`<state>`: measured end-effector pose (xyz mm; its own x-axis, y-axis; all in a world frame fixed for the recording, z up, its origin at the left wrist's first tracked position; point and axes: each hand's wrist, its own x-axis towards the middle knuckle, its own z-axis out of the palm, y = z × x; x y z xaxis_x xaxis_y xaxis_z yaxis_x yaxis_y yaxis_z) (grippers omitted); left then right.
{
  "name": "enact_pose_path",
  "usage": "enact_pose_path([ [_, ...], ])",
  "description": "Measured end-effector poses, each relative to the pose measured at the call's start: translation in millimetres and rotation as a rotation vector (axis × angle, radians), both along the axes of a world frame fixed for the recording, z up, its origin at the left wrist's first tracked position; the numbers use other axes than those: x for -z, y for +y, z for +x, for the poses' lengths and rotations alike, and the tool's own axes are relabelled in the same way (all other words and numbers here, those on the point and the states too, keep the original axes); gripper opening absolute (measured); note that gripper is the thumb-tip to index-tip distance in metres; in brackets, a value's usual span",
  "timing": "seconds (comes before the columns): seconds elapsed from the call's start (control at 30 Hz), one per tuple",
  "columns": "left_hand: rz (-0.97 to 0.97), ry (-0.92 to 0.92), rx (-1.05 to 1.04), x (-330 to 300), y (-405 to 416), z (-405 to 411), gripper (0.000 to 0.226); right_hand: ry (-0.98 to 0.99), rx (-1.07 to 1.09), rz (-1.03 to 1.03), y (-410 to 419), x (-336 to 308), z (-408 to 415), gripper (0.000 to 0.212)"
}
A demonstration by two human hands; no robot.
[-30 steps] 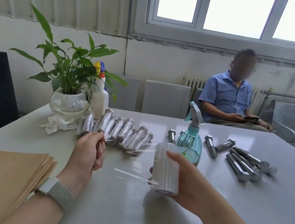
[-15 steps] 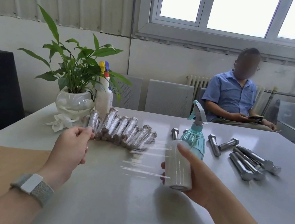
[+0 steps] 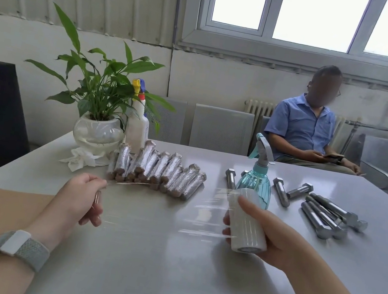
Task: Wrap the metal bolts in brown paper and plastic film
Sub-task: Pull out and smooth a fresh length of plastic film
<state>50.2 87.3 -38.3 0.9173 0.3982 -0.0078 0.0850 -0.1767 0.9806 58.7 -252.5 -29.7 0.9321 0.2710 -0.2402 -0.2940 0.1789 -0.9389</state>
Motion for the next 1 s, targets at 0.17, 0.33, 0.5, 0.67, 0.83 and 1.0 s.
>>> enact_pose_path([
  [0.17, -0.018, 0.065, 0.021, -7.5, 13.0, -4.2, 0.010, 0.062, -0.090, 0.006, -19.5, -14.8, -3.5, 0.047],
  [0.33, 0.187, 0.142, 0.062, 1.8, 18.3, -3.5, 0.014, 0.005, -0.025, -0.158, -33.0, -23.6, -15.1, 0.052],
  [0.5, 0.581, 0.140, 0.107, 13.2, 4.3, -7.0, 0.017, -0.053, 0.088, -0.541, -50.2, -12.7, -34.5, 0.075],
  [0.67, 1.147, 0.102, 0.081, 19.7, -9.5, -19.3, 0.015, -0.052, 0.275, -0.835, -65.7, -3.5, -35.8, 0.081],
  [0.83, 1.602, 0.100, 0.085, 34.6, -24.0, -42.8, 0.020, -0.086, 0.206, -1.156, -79.6, -1.3, -24.9, 0.068],
  [1.0, 1.543, -0.129, 0.007, 39.9, -18.3, -49.6, 0.037, -0.090, 0.196, -1.515, -85.0, -0.4, -20.4, 0.071],
])
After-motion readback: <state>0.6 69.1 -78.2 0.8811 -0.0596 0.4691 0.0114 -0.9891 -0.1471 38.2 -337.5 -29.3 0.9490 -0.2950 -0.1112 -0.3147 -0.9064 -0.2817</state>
